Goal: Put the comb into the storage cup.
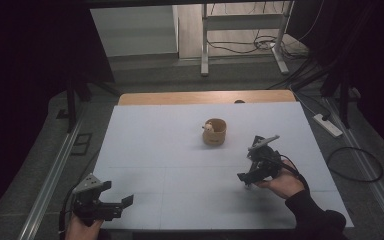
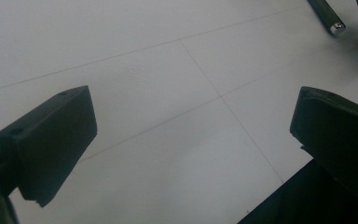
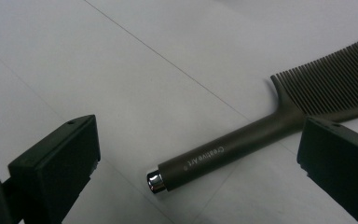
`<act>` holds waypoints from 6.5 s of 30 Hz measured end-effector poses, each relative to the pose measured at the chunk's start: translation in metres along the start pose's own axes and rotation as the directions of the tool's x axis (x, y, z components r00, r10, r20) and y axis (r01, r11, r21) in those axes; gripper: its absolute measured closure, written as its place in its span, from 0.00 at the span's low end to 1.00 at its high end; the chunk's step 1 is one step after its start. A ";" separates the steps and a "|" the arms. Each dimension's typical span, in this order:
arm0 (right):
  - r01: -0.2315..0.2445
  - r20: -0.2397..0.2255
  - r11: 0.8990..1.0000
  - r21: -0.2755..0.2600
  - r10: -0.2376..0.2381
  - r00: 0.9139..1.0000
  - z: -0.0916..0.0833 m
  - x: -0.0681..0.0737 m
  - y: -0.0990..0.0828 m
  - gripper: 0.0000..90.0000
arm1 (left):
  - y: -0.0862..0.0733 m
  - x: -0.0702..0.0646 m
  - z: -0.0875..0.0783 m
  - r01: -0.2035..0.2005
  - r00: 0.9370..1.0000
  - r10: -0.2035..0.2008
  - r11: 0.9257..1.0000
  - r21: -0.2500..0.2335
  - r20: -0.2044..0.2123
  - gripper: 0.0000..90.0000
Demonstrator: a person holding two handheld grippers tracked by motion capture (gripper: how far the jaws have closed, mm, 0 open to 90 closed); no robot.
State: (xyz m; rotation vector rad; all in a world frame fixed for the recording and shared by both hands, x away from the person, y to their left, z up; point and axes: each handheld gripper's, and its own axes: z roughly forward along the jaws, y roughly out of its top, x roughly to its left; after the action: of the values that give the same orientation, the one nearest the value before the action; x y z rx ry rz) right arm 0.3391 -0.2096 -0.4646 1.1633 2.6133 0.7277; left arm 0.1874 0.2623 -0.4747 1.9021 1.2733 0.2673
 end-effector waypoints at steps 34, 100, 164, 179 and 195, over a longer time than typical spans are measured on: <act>0.094 -0.082 0.996 -0.009 -0.094 0.992 0.018 -0.007 0.016 0.99 | 0.000 0.000 0.000 0.000 1.000 0.000 1.000 -0.001 0.001 0.01; -0.021 -0.019 0.995 0.093 0.023 1.000 0.023 -0.033 -0.026 0.99 | 0.001 -0.001 0.000 -0.013 1.000 0.013 1.000 0.003 0.004 0.02; -0.042 0.075 0.999 0.003 0.042 0.996 -0.002 -0.050 -0.020 0.00 | 0.001 0.000 0.001 -0.009 1.000 0.009 1.000 0.004 0.006 0.02; 0.003 0.070 0.998 0.066 -0.008 0.998 0.022 -0.050 -0.027 0.00 | 0.001 -0.001 0.001 -0.012 1.000 0.011 1.000 0.005 0.005 0.02; 0.004 0.072 0.991 0.133 -0.014 0.997 0.036 -0.050 -0.030 0.00 | 0.001 -0.001 0.001 -0.010 1.000 0.010 1.000 0.005 0.006 0.02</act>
State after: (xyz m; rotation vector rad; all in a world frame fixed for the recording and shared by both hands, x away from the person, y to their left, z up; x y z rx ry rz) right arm 0.3668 -0.2505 -0.5122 1.1884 2.6393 0.5059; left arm 0.1883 0.2613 -0.4746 1.9123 1.2618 0.2632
